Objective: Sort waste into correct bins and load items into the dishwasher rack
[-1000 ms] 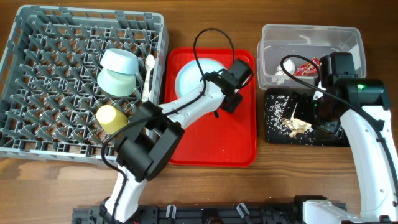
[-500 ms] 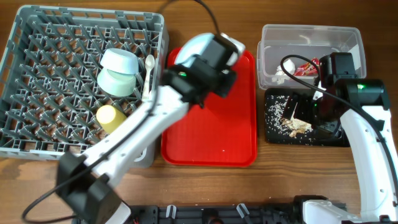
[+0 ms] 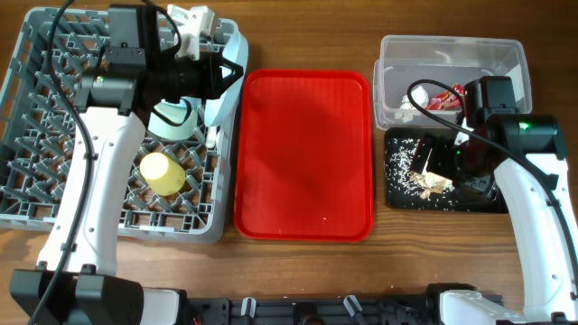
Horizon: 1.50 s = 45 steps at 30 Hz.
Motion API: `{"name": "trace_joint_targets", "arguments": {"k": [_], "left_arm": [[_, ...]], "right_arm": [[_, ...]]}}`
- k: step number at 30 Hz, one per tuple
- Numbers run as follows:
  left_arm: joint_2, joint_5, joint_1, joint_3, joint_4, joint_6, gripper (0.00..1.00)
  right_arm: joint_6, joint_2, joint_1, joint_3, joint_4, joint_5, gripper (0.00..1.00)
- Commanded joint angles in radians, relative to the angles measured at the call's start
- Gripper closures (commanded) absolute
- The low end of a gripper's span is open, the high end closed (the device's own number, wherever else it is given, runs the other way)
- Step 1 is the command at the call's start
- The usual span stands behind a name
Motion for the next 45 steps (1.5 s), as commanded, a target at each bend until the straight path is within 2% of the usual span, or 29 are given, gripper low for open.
{"name": "trace_joint_targets", "arguments": {"k": [1, 11, 12, 13, 14, 15, 16, 19, 21, 23, 25, 26, 29, 30, 35, 40, 45], "left_arm": [[0.035, 0.042, 0.009, -0.003, -0.014, 0.002, 0.96], [0.109, -0.008, 0.098, -0.003, -0.057, 0.002, 0.96], [0.109, -0.028, 0.112, -0.003, -0.059, 0.002, 0.68], [0.109, -0.057, 0.119, -0.003, -0.061, 0.002, 0.48], [0.109, -0.085, 0.124, -0.003, -0.065, 0.002, 0.2], [0.109, -0.11, 0.127, -0.003, -0.069, 0.002, 0.05], [0.109, -0.122, 0.127, -0.003, -0.069, 0.002, 0.01], [0.097, -0.129, 0.127, -0.002, -0.07, 0.001, 0.0], [0.049, -0.211, 0.127, -0.002, -0.09, -0.035, 0.0], [-0.001, -0.405, 0.127, -0.002, -0.159, -0.13, 0.0], [-0.035, -0.579, 0.127, -0.002, -0.255, -0.275, 0.0], [-0.039, -0.625, 0.127, -0.002, -0.304, -0.316, 0.0], [-0.034, -0.672, 0.127, -0.003, -0.38, -0.32, 0.0], [-0.034, -0.685, 0.127, -0.003, -0.391, -0.32, 0.0], [-0.04, -0.708, 0.127, -0.018, -0.549, -0.305, 0.0], [-0.28, -0.711, 0.127, -0.219, -0.441, -0.285, 0.0], [-0.745, -0.711, 0.127, -0.562, -0.225, -0.258, 0.0]], "right_arm": [[-0.01, -0.016, -0.003, 0.022, -0.005, -0.004, 0.0], [-0.01, -0.016, -0.003, 0.022, -0.005, -0.004, 0.0], [-0.01, -0.016, -0.003, 0.022, -0.005, -0.004, 0.0], [-0.01, -0.016, -0.003, 0.022, -0.005, -0.004, 0.0], [-0.01, -0.015, -0.003, 0.022, -0.005, -0.004, 0.0], [-0.01, -0.016, -0.003, 0.022, -0.005, -0.004, 0.0], [-0.01, -0.016, -0.003, 0.022, -0.006, -0.004, 0.01], [-0.01, -0.016, -0.003, 0.022, -0.005, -0.003, 0.0], [-0.01, -0.016, -0.002, 0.022, 0.001, -0.004, 0.0], [-0.069, -0.016, -0.002, 0.022, 0.022, -0.062, 0.0], [-0.244, -0.016, -0.002, 0.022, 0.111, -0.311, 0.0], [-0.259, -0.016, 0.006, 0.022, 0.175, -0.351, 0.0], [-0.263, -0.008, 0.046, 0.022, 0.37, -0.25, 0.0], [-0.261, -0.001, 0.048, 0.022, 0.378, -0.216, 0.0], [-0.232, 0.009, 0.047, 0.018, 0.235, -0.088, 0.0], [-0.193, -0.206, 0.047, -0.089, 0.275, -0.066, 0.0], [-0.192, -0.639, 0.047, -0.283, 0.406, 0.009, 0.0]]}}
